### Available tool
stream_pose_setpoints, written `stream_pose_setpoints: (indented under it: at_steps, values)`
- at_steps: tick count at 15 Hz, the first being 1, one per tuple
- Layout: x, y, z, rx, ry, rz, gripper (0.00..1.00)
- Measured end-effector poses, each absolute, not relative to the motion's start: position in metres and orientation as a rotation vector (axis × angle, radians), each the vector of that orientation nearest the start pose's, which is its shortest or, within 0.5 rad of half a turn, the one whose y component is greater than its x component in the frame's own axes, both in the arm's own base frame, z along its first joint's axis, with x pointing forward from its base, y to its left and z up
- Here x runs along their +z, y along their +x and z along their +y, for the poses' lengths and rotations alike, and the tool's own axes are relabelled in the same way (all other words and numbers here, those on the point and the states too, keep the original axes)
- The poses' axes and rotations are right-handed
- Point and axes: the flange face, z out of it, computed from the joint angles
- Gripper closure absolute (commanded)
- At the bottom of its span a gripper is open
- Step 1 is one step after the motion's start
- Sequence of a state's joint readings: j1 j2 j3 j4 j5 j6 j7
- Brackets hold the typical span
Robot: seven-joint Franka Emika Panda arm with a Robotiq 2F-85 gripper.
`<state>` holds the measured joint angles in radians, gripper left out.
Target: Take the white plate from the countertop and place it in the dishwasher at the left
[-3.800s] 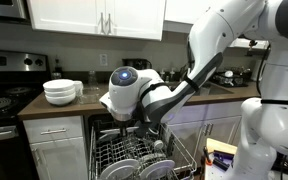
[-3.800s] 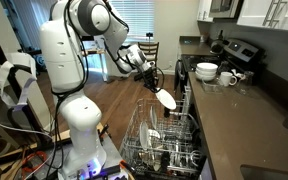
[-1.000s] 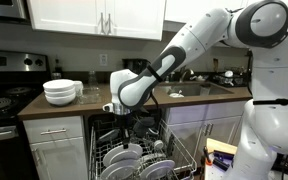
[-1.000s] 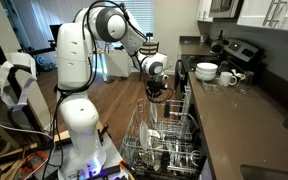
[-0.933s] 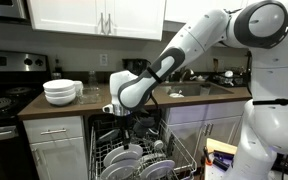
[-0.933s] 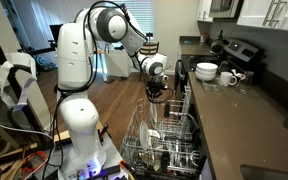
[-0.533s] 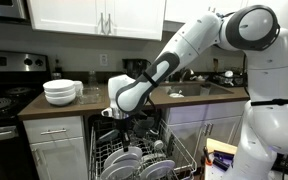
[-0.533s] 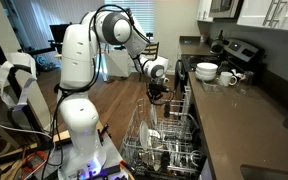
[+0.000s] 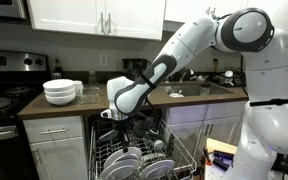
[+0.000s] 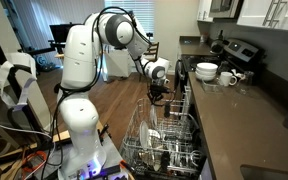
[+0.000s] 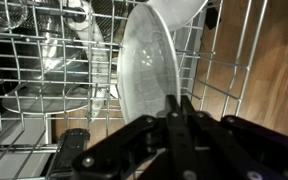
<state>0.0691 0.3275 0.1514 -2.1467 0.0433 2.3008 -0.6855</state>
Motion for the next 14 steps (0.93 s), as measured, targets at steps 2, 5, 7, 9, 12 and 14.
stream_pose_setpoints:
  at_steps: [2,5,7,9,12,14]
  values:
    - [0.2387,0.5365,0.1253,0.23,-2.752,-1.291,0.98]
    - [0.2408,0.5363,0.1278,0.231,-2.767,-1.289,0.98]
    - [0.2411,0.5371,0.1257,0.229,-2.77,-1.283,0.98]
    - [0.2414,0.538,0.1231,0.226,-2.773,-1.268,0.98]
    - [0.242,0.5394,0.1196,0.221,-2.775,-1.243,0.98]
    - [0.2421,0.5398,0.1181,0.219,-2.776,-1.231,0.98]
